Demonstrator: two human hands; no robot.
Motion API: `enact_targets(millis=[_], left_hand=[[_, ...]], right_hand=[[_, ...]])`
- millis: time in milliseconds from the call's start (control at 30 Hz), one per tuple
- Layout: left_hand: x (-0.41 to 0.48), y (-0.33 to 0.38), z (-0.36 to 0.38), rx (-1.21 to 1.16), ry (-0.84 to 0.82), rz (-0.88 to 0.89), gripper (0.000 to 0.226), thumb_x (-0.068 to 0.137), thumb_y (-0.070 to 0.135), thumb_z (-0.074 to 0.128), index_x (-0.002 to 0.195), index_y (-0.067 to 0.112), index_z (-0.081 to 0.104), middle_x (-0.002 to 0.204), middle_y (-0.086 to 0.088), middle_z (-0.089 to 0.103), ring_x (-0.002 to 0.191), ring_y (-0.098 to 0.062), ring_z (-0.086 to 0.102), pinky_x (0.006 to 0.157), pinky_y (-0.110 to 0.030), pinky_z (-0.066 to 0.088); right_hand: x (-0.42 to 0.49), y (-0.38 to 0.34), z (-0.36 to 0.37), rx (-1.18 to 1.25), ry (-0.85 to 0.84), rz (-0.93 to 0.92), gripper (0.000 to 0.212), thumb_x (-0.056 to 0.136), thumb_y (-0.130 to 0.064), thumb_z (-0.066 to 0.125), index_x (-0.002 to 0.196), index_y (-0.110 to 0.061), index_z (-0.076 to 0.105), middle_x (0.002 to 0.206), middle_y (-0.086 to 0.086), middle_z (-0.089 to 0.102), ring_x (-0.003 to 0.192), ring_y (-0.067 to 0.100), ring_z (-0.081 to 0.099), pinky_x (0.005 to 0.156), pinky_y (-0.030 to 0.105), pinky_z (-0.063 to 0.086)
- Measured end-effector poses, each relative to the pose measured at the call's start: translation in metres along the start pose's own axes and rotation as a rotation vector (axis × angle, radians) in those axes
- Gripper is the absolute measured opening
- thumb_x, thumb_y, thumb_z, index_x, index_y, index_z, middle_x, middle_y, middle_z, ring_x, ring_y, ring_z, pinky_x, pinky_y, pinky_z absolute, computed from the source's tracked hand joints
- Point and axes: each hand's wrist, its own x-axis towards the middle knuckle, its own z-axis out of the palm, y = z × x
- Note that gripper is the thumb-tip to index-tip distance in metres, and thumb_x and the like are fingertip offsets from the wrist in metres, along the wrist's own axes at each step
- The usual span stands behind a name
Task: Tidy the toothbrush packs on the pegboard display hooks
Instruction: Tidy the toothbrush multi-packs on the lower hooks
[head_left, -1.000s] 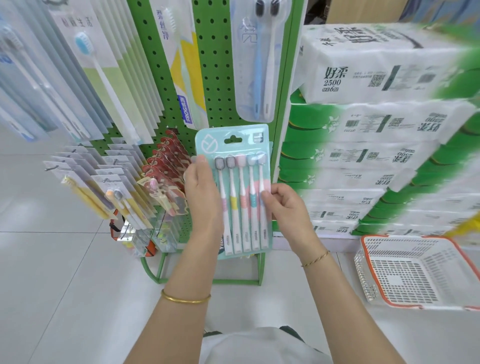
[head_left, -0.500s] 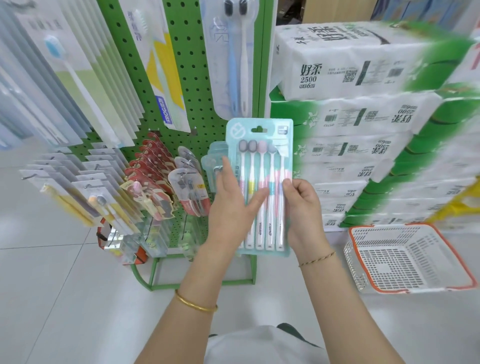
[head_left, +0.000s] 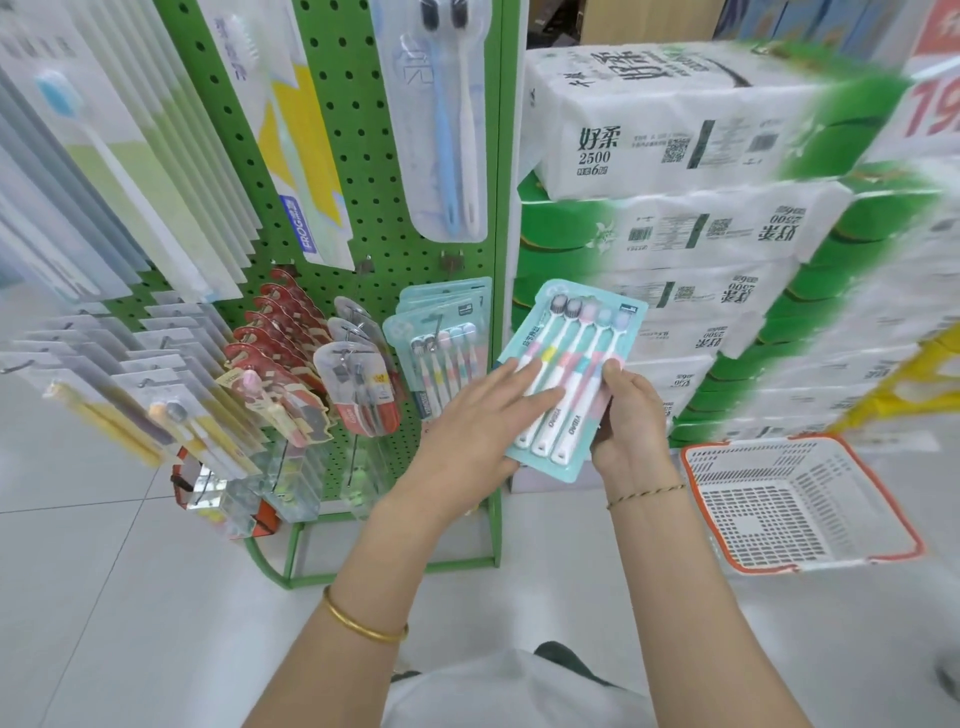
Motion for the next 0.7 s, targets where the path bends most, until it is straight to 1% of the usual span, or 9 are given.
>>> enact_targets(millis=[100,133,200,300,400,500,567,634,700], left_hand=[[0.002,0.005,0.000,-0.162,0.140,-0.103,0.066,0.085,-0.007,0.055,0.141,0.027,0.044,0.144,0.003,0.048,0.130,-0.016,0.043,0.110,-0.026,0.026],[0.003,0.008,-0.001,-0.292,0.187,-0.190,0.057,0.089,-0.003,0.052,0.138,0.026,0.048,0.127,0.005,0.059,0.112,-0.014,0.053,0.098,-0.024,0.039],[0.007,0.016,-0.005,-0.517,0.300,-0.353,0.038,0.096,0.010,0.049,0.131,0.025,0.054,0.102,0.013,0.062,0.090,-0.009,0.056,0.078,-0.024,0.046],[0.011,0.021,-0.009,-0.961,0.433,-0.574,0.025,0.096,0.012,0.052,0.116,0.026,0.057,0.104,0.017,0.065,0.095,-0.001,0.063,0.087,-0.026,0.050],[0.012,0.015,-0.011,-1.294,0.455,-0.649,0.025,0.095,0.007,0.053,0.111,0.025,0.061,0.111,0.007,0.069,0.104,-0.013,0.066,0.093,-0.040,0.051],[0.012,0.010,-0.007,-1.333,0.468,-0.722,0.027,0.092,0.003,0.058,0.108,0.025,0.062,0.112,0.003,0.070,0.103,-0.017,0.067,0.092,-0.045,0.052],[0.012,0.010,-0.007,-1.246,0.518,-0.758,0.034,0.087,0.002,0.064,0.115,0.019,0.059,0.112,0.001,0.070,0.097,-0.013,0.068,0.083,-0.036,0.057],[0.013,0.010,-0.010,-1.108,0.587,-0.793,0.056,0.081,0.002,0.071,0.129,0.015,0.044,0.119,0.001,0.063,0.097,-0.010,0.066,0.072,-0.023,0.057],[0.012,0.011,-0.013,-0.967,0.620,-0.831,0.087,0.076,0.007,0.078,0.142,0.023,0.023,0.128,0.004,0.048,0.109,-0.010,0.056,0.082,-0.025,0.052]], right_hand=[[-0.004,-0.005,-0.002,-0.067,-0.044,-0.032,0.028,0.099,-0.034,0.045,0.081,-0.016,0.054,0.073,0.003,0.064,0.063,0.015,0.060,0.063,0.030,0.050],[-0.005,-0.005,-0.003,-0.085,-0.049,-0.031,0.035,0.100,-0.040,0.040,0.082,-0.015,0.056,0.074,0.004,0.066,0.063,0.017,0.063,0.064,0.031,0.052],[-0.005,0.000,-0.006,-0.123,-0.023,-0.014,0.041,0.099,-0.046,0.040,0.082,-0.012,0.056,0.077,0.006,0.065,0.064,0.019,0.064,0.064,0.033,0.053],[-0.004,0.011,-0.010,-0.190,0.036,0.030,0.029,0.094,-0.038,0.054,0.088,-0.010,0.052,0.084,0.006,0.057,0.067,0.018,0.060,0.060,0.031,0.053],[-0.007,0.017,-0.010,-0.134,-0.144,0.102,0.029,0.094,-0.039,0.054,0.102,-0.011,0.059,0.104,0.009,0.067,0.089,0.023,0.068,0.071,0.035,0.056],[-0.009,0.013,-0.006,-0.013,-0.279,-0.008,0.026,0.100,-0.023,0.046,0.121,-0.012,0.056,0.111,0.007,0.069,0.098,0.021,0.068,0.074,0.034,0.057],[-0.010,0.009,-0.004,-0.004,-0.289,-0.076,0.022,0.100,-0.015,0.045,0.119,-0.014,0.056,0.107,0.005,0.070,0.095,0.020,0.067,0.071,0.031,0.057],[-0.011,0.007,-0.003,-0.073,-0.294,-0.116,0.021,0.100,-0.013,0.044,0.116,-0.016,0.057,0.108,0.005,0.070,0.093,0.019,0.067,0.070,0.030,0.057],[-0.011,0.003,-0.003,-0.144,-0.309,-0.167,0.022,0.100,-0.013,0.044,0.118,-0.015,0.058,0.111,0.005,0.069,0.093,0.019,0.067,0.071,0.032,0.057]])
